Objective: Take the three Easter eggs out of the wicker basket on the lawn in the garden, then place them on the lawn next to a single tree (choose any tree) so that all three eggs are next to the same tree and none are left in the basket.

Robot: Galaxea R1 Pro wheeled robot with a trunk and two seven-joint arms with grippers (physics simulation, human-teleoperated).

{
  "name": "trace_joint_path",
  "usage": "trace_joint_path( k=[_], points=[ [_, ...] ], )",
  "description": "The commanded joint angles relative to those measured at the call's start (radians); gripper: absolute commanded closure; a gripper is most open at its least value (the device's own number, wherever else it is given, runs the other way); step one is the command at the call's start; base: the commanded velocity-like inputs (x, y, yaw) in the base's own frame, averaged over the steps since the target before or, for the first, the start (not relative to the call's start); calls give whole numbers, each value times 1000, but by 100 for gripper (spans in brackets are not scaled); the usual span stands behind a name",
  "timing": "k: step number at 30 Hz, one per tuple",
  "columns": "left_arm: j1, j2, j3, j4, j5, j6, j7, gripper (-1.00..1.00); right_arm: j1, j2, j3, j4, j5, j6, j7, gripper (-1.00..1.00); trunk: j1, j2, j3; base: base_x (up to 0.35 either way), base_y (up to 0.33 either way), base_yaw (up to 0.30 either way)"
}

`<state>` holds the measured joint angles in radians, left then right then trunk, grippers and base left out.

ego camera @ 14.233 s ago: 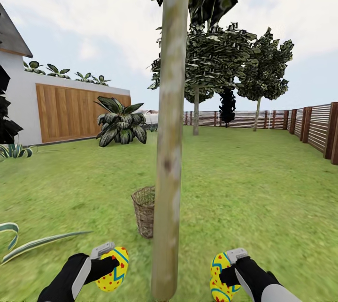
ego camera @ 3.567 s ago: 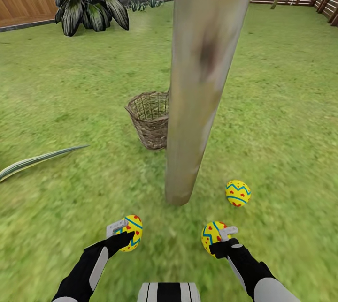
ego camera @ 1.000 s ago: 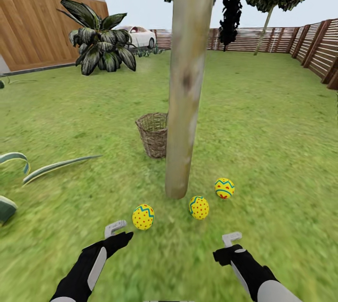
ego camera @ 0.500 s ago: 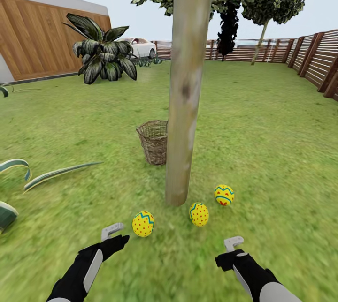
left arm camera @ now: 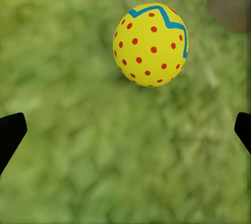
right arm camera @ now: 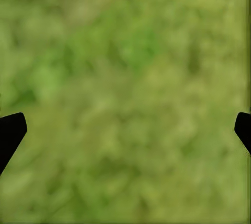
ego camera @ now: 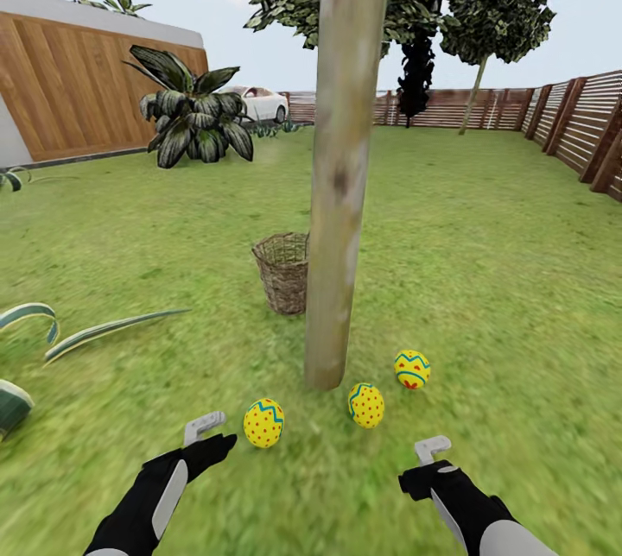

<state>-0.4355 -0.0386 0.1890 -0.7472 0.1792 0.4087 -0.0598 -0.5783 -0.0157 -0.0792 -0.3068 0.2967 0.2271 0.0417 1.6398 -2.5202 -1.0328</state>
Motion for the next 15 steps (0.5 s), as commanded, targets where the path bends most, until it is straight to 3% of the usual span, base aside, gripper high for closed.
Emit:
trace_joint_path(
  k=[1,15],
  points=[
    [0,-1,6,-1,4,7,-5,-100,0,1,-8,-1,10,5,4,-100,-1,0,3,0,0,0],
    [0,-2,5,0,3,7,-3,-100,0,-3,-9,26,10,3,4,-100,-7,3,57,0,0,0]
  ],
)
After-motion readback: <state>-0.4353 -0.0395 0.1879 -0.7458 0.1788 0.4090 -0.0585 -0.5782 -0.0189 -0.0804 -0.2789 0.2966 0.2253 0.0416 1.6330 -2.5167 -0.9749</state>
